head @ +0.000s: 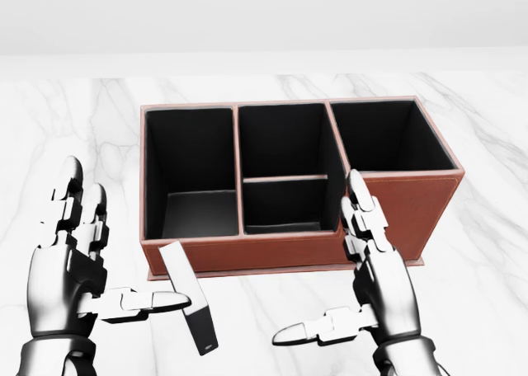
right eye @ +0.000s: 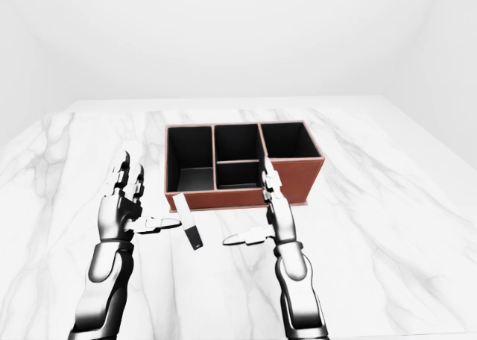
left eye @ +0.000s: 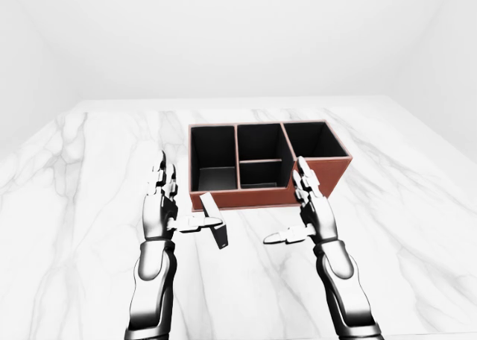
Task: Pick up the book and place it in the right compartment of the caddy.
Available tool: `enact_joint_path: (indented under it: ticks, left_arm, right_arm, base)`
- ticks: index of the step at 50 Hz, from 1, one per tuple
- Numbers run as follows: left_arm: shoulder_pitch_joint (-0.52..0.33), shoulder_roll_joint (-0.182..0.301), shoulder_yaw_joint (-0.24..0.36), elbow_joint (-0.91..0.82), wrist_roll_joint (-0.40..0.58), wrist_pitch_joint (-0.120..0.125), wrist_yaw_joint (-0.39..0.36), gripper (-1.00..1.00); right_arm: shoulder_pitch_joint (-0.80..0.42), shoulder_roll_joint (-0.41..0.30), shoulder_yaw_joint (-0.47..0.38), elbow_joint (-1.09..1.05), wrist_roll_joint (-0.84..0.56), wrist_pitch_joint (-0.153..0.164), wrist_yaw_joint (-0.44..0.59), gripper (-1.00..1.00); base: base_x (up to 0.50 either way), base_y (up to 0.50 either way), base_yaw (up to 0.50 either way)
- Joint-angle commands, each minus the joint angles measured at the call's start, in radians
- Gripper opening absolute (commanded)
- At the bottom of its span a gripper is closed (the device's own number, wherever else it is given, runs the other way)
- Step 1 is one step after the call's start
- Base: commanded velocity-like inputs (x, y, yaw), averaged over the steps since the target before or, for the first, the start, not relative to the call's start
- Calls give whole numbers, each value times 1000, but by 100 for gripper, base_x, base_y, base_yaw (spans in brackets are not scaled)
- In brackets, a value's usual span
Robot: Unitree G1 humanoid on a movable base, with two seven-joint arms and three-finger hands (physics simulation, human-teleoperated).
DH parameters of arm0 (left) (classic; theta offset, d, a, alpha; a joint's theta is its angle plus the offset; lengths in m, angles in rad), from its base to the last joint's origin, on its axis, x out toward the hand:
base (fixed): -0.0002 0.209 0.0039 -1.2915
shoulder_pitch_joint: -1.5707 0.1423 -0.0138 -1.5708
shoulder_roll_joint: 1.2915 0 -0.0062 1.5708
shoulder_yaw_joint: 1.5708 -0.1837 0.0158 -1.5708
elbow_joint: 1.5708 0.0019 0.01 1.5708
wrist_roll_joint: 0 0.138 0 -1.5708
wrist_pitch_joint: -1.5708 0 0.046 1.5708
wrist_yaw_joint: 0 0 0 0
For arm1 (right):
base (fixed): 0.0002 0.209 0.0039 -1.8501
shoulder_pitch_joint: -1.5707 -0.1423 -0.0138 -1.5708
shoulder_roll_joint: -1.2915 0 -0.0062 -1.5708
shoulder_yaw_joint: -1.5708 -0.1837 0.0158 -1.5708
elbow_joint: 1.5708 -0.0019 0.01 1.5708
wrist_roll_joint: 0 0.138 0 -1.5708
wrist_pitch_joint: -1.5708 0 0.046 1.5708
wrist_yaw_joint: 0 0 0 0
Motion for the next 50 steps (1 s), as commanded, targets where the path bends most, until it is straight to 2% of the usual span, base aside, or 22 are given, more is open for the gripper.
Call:
enact_joint_path:
  ticks: [1, 3, 7, 12, 16, 20, 33, 44, 50]
  left_arm:
    - [-1, 2, 2, 2, 24, 11, 15, 100]
    - [-2, 1, 0, 9, 16, 5, 6, 100]
    - [0, 2, 1, -6, 15, 21, 7, 100]
    - [1, 2, 3, -12, 13, 26, 6, 100]
    - [1, 2, 4, -8, 13, 23, 6, 100]
    - [-3, 2, 5, 13, 15, 7, 4, 100]
    - [-1, 2, 4, 2, 14, 18, 6, 100]
    - [-1, 2, 4, 5, 14, 17, 4, 100]
    - [-4, 2, 5, 17, 14, 8, 3, 100]
  right_arm:
    - [5, 1, 6, -8, 1, 0, 6, 100]
    - [6, 1, 8, -14, 1, 0, 7, 100]
    - [5, 2, 10, -13, -1, 0, 4, 100]
    - [9, 3, 16, -16, -4, 0, 1, 100]
    - [10, 5, 21, -18, -8, 0, -2, 100]
    - [-2, 9, 32, 31, -23, 0, -9, 100]
    - [-29, 22, 59, 97, -55, 0, -34, 100]
    - [-42, 33, 73, 163, -72, 0, -53, 100]
    - [-48, 38, 85, 165, -82, 0, -62, 100]
  base:
    - [0, 0, 0]
    - [0, 0, 0]
    - [0, 0, 0]
    - [0, 0, 0]
    - [0, 0, 0]
    - [0, 0, 0]
    - [0, 0, 0]
    - [0, 0, 0]
    - [0, 0, 0]
